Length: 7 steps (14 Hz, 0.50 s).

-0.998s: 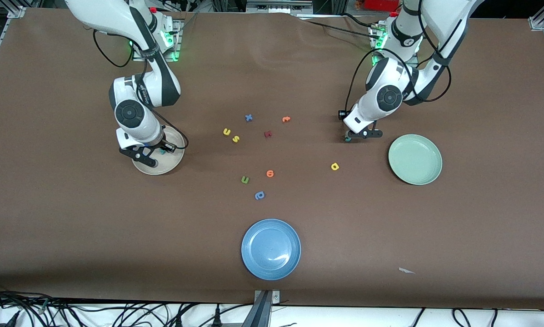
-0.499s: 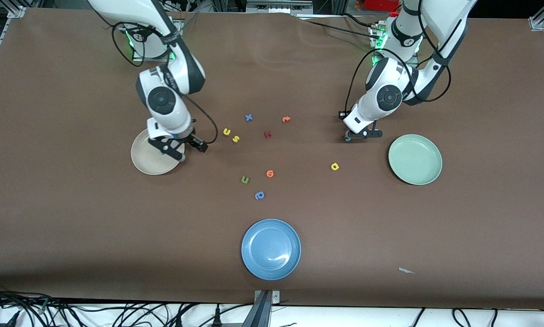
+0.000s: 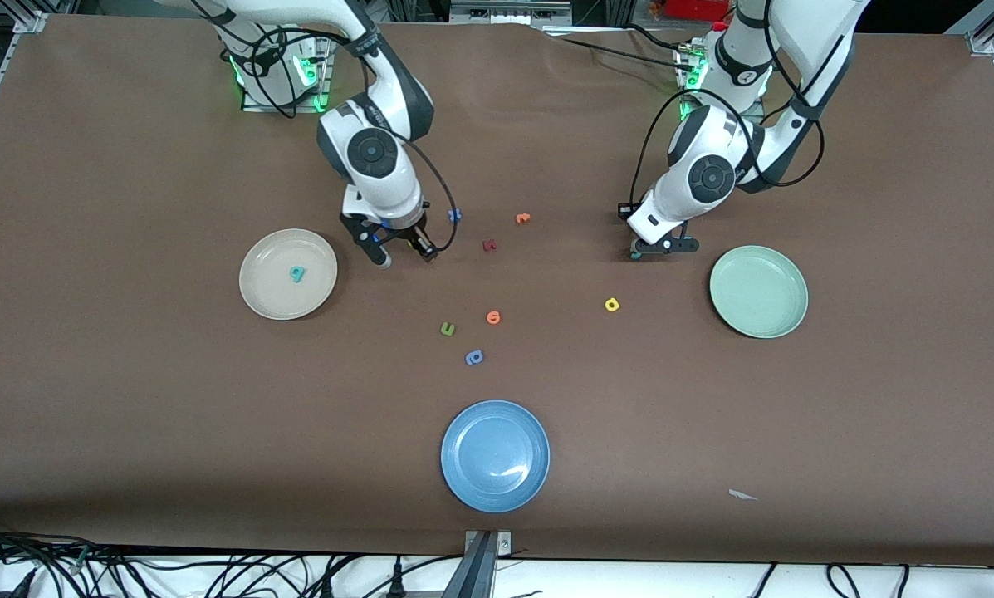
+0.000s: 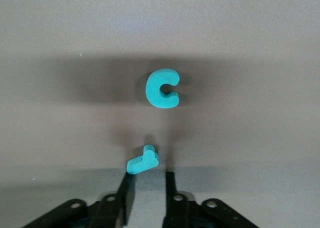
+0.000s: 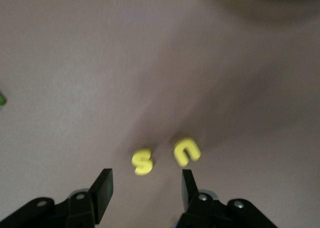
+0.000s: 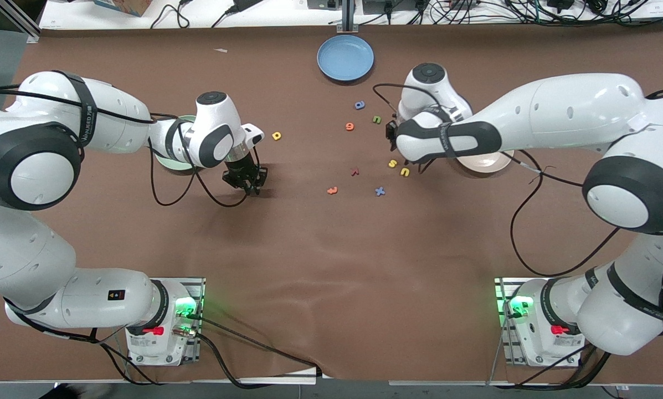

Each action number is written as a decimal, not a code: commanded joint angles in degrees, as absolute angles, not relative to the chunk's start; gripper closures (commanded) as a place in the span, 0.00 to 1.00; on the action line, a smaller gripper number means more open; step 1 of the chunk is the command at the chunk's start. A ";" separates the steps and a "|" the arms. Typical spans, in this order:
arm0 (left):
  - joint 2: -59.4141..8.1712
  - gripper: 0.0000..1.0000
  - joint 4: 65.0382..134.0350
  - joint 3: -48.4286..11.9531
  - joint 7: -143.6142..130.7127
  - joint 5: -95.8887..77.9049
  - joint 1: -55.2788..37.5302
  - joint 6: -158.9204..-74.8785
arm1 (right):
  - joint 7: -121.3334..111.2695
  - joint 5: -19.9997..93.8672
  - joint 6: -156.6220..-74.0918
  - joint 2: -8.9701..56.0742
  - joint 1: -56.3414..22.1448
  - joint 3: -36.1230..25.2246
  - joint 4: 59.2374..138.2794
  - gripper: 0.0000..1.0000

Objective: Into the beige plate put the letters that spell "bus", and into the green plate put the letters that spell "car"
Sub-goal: 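Pinch the teal t with the left gripper while the right gripper nears s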

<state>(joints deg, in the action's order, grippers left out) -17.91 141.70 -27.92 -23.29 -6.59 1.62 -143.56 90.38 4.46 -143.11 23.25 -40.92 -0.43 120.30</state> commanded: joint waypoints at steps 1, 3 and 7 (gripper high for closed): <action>-17.05 0.67 141.42 -27.69 -23.47 -7.47 1.23 -143.35 | 94.83 5.62 -146.33 26.98 -42.27 -0.44 118.56 0.38; -17.23 0.69 141.15 -27.60 -23.47 -7.21 1.23 -143.35 | 94.83 5.54 -146.60 27.95 -42.71 -0.44 118.56 0.39; -17.75 0.69 140.71 -27.16 -23.64 -3.88 2.11 -143.35 | 94.83 5.36 -148.96 29.70 -42.71 -0.44 118.48 0.39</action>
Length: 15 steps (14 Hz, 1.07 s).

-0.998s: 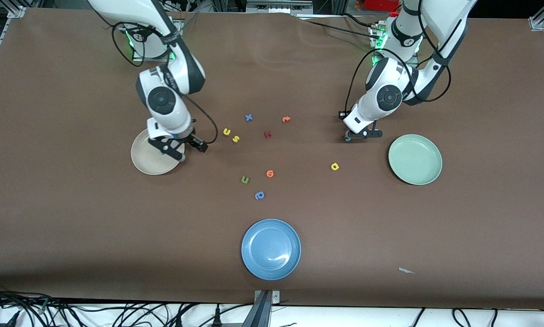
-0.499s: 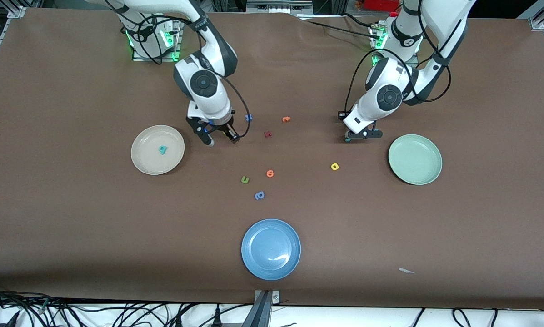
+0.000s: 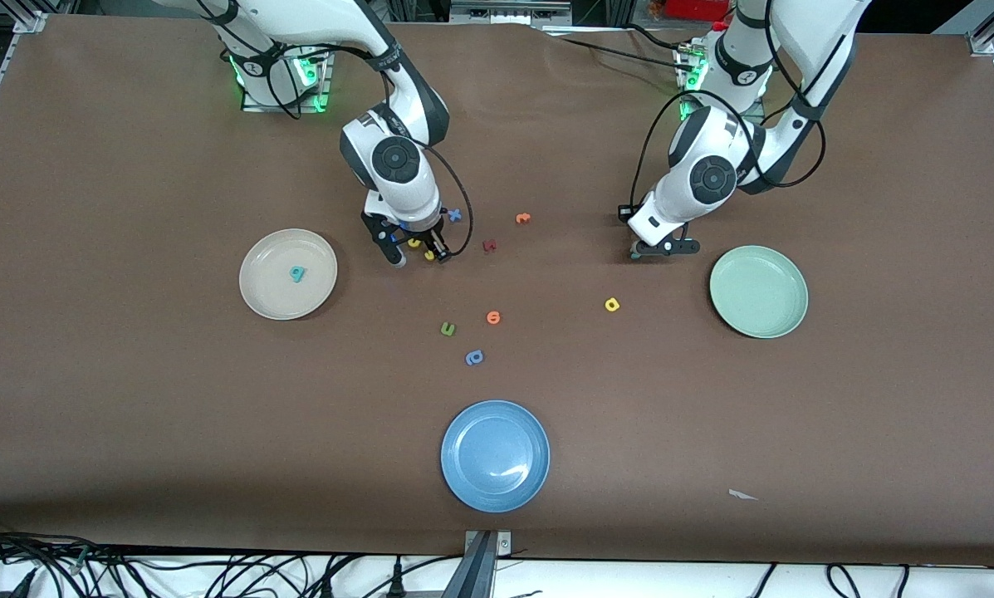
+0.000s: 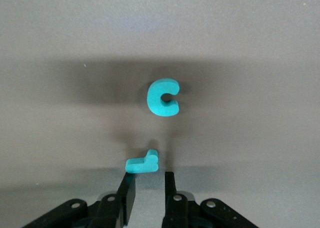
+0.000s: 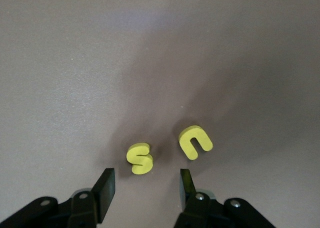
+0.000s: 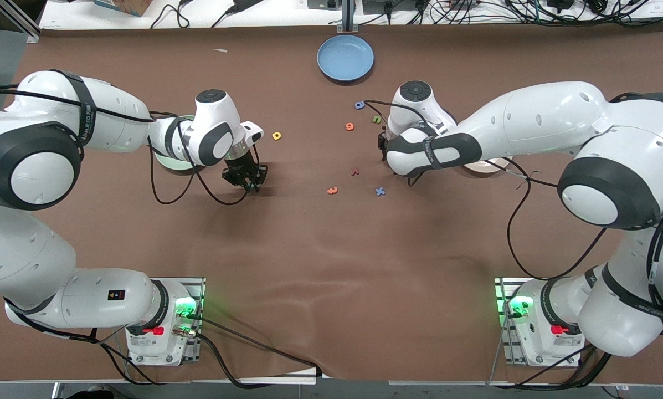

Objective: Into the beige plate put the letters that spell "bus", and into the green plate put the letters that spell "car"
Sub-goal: 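Pinch the teal t with the left gripper while the right gripper nears s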

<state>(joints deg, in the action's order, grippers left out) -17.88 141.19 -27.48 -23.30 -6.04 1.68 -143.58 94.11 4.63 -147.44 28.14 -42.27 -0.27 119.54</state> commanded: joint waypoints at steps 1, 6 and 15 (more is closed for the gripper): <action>-17.75 0.68 140.71 -27.07 -23.64 -3.87 2.20 -143.35 | 94.83 5.27 -149.76 30.23 -42.80 -0.44 118.48 0.39; -18.63 0.63 139.05 -26.46 -23.73 -3.87 2.11 -143.35 | 94.13 4.57 -149.94 30.59 -42.63 -0.70 118.48 0.45; -19.86 0.63 138.52 -26.19 -24.25 -3.78 2.02 -143.44 | 93.25 4.48 -149.77 30.59 -42.36 -0.88 118.56 0.53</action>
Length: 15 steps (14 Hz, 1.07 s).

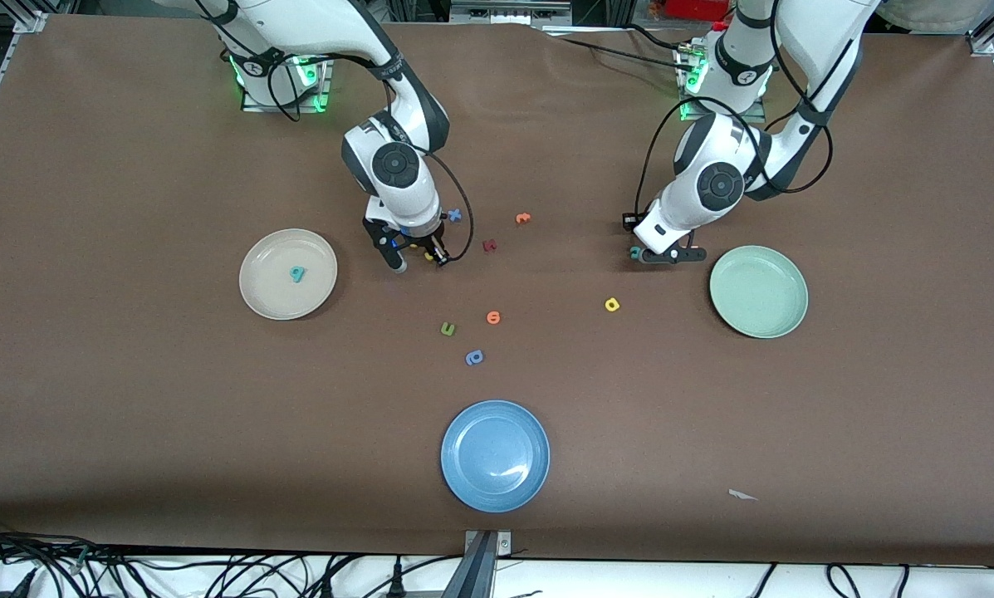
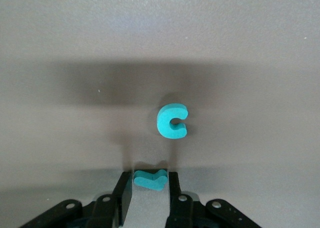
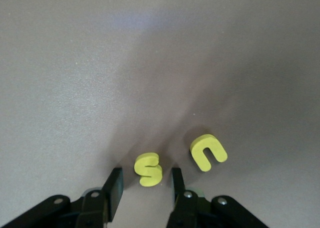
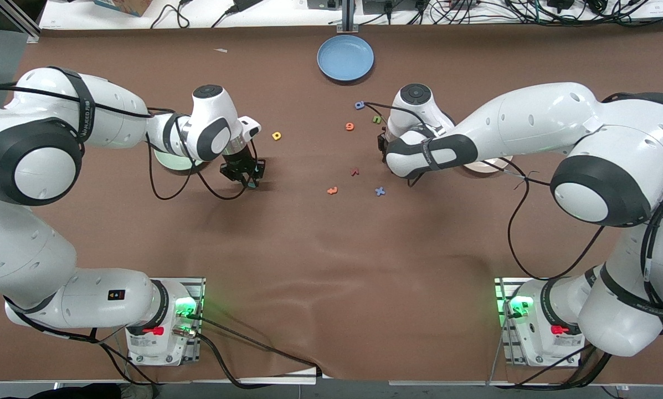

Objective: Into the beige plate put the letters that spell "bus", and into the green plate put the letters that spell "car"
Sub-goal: 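Pinch the teal t with the left gripper while the right gripper nears s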

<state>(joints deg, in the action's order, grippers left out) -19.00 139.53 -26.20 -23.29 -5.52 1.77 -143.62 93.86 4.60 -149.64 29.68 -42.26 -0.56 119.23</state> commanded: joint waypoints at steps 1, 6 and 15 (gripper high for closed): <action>-19.86 0.62 138.52 -26.19 -24.78 -3.78 1.85 -143.44 | 93.16 4.40 -149.85 30.59 -42.36 -0.88 118.56 0.58; -19.95 0.70 138.52 -26.19 -25.05 -3.78 1.58 -143.44 | 91.06 4.31 -149.33 30.32 -42.28 -0.88 117.95 0.72; -19.08 0.90 137.82 -26.19 -24.87 -3.60 2.11 -143.09 | 71.63 4.92 -135.36 22.50 -42.19 -9.93 117.42 0.72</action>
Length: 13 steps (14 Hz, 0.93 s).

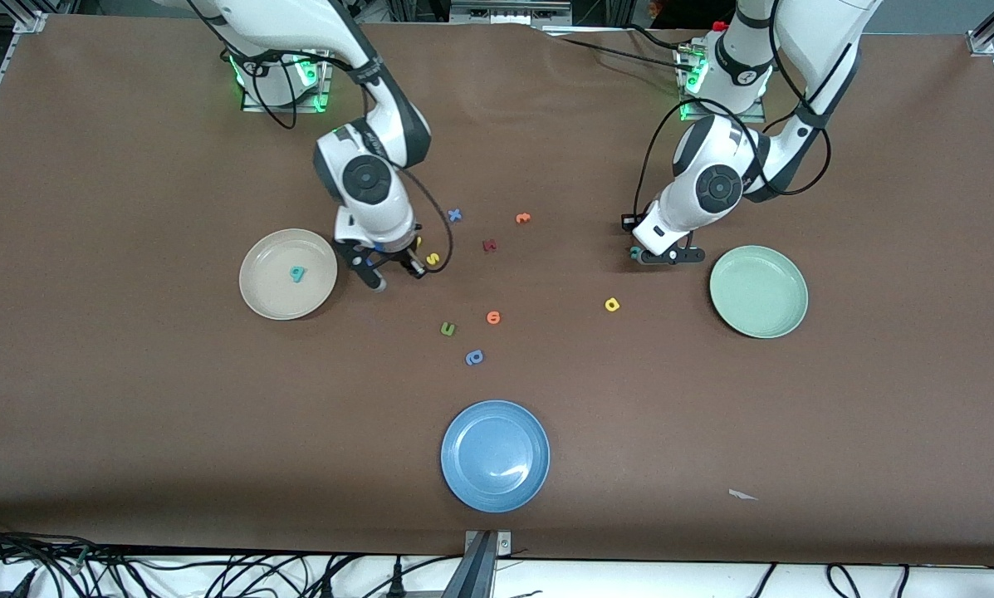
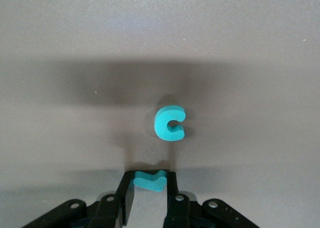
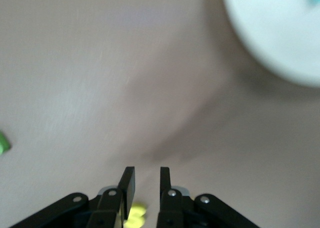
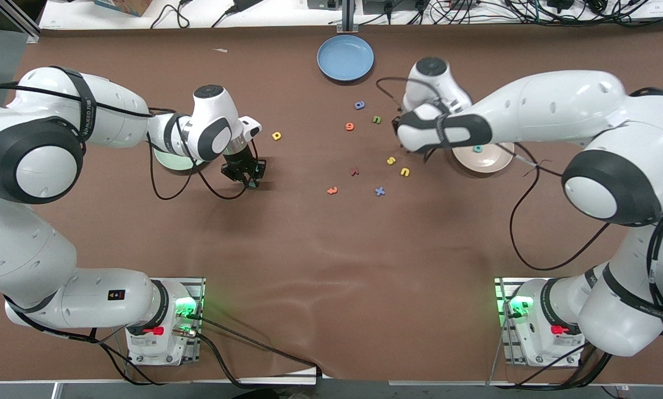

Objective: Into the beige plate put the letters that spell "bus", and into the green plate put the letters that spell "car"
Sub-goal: 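Drop the t in the green plate while the right gripper grasps s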

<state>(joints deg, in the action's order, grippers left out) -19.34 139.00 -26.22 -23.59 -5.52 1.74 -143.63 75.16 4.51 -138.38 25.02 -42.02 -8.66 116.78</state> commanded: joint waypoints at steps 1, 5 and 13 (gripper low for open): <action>-18.46 0.89 137.03 -26.19 -24.87 -3.26 2.37 -142.22 | 72.24 5.36 -135.61 22.59 -42.36 -9.67 117.33 0.72; -18.19 0.88 126.51 -26.28 -24.35 0.33 6.84 -127.05 | 79.17 5.62 -141.75 26.97 -46.14 -8.70 117.25 0.70; -20.64 0.88 117.17 -26.19 -9.94 8.59 20.91 -117.60 | 83.50 5.62 -148.18 30.59 -50.19 -8.35 117.07 0.70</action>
